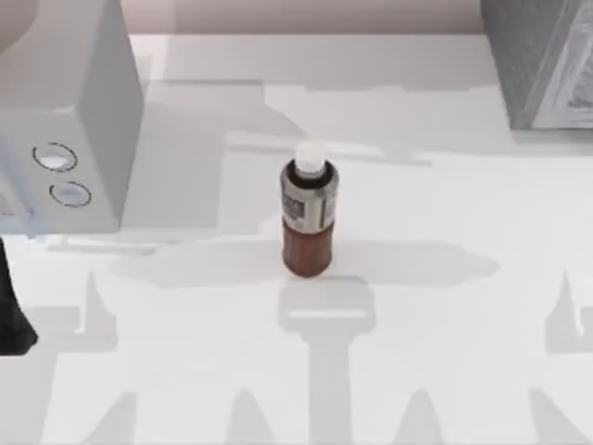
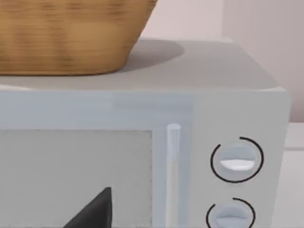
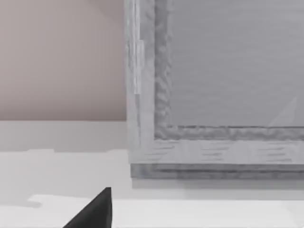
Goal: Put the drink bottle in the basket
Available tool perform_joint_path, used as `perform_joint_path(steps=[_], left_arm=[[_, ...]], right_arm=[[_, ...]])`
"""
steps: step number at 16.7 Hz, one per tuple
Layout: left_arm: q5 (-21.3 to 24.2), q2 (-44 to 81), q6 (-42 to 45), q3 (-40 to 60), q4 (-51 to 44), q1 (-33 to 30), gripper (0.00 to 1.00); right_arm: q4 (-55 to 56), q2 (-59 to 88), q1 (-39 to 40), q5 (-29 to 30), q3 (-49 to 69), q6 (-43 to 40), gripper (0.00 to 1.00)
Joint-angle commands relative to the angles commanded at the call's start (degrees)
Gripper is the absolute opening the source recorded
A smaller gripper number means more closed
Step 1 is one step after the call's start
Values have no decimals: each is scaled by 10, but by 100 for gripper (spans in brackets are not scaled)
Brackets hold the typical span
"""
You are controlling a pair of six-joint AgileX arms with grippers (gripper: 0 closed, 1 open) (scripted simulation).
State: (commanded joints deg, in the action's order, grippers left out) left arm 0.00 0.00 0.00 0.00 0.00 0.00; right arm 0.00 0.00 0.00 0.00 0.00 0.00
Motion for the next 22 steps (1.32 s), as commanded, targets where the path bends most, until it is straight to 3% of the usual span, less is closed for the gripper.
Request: perform_joint_path(steps=[4, 9, 22], left_arm=[[5, 16, 0, 4, 15, -7, 100], [34, 148, -2, 33, 129, -50, 100], [122, 828, 4, 153, 678, -208, 100]], right_arm=[[0, 0, 0, 0, 0, 0, 100], [0, 0, 0, 0, 0, 0, 100], [0, 0, 0, 0, 0, 0, 100]])
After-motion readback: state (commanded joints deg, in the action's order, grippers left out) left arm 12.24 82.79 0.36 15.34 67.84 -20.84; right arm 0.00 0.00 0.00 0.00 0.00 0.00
